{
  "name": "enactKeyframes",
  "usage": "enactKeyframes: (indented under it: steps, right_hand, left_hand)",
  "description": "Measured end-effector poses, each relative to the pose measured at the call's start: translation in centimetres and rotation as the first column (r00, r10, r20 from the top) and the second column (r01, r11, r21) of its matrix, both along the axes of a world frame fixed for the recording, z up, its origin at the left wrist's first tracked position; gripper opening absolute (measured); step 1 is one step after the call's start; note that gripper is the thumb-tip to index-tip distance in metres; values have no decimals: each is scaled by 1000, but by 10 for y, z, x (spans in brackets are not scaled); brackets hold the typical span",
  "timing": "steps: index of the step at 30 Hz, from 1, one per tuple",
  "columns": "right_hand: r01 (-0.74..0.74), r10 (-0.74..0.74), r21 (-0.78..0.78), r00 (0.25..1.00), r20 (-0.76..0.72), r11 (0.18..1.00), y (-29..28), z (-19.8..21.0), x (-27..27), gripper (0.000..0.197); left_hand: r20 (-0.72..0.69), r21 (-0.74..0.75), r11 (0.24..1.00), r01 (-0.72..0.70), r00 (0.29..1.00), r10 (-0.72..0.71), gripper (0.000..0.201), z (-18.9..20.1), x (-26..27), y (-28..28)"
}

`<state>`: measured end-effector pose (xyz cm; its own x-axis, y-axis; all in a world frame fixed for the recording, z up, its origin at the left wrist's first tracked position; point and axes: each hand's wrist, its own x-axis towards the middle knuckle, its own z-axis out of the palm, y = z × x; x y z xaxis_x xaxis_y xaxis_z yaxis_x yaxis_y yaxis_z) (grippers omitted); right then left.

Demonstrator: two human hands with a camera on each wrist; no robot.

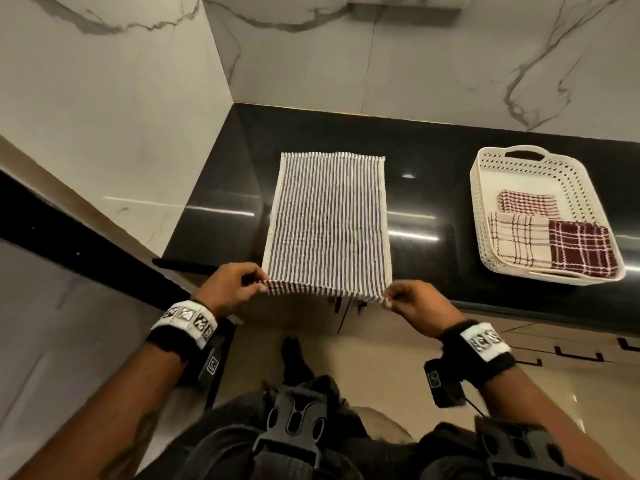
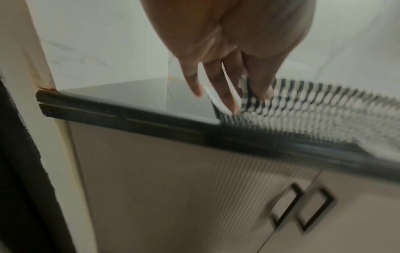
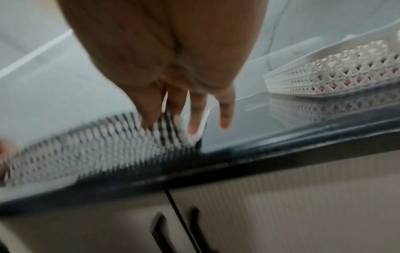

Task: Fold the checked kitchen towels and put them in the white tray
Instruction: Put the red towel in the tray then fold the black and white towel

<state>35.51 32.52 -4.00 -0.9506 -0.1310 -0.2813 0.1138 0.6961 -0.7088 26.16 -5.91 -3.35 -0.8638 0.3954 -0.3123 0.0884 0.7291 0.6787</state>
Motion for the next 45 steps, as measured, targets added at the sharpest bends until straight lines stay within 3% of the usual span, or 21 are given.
enactKeyframes:
  steps: [2,4,7,10,13,18,23,27,41,43,45]
  right_hand:
    - [-54,69,-132,991,111,990,7,31,-2,11]
    - [-8,44,-262,991,130,965,12,58,-10,8]
    - [128,-105,-406,991,79,905,20,70,-47,9]
    - [266,-308,-398,950,-43,878,26,59,-98,13]
    - [384,-437,-318,892,-115,867,30,40,-153,14]
    - [527,-541,-123,829,-142,841,40,-3,-239,10]
    - [551,-546,5,828,-130,834,35,-24,-290,10]
    - [562,-554,125,827,-94,818,36,-37,-305,12]
    - [515,-527,258,850,-29,817,35,-38,-321,14]
    - [467,-480,361,875,-58,807,31,-30,-322,14]
    - [382,-368,501,920,-131,776,21,-21,-320,25]
  left_hand:
    - [110,83,996,45,993,-54,12,17,-2,-7]
    - [114,155,987,44,992,-62,10,30,-9,-11]
    - [47,247,969,-26,999,15,8,43,-40,-6]
    - [-108,241,965,-105,985,134,7,42,-93,15]
    - [-187,219,960,-176,958,219,7,31,-151,45]
    - [-206,48,976,-215,954,220,9,5,-237,84]
    - [-214,-81,970,-229,954,208,14,-20,-285,94]
    - [-198,-107,970,-217,961,193,12,-38,-302,92]
    - [-120,-170,960,-224,971,205,7,-47,-321,93]
    - [-183,-253,946,-203,970,159,11,-42,-317,97]
    - [-369,-349,925,-152,929,14,22,-41,-309,102]
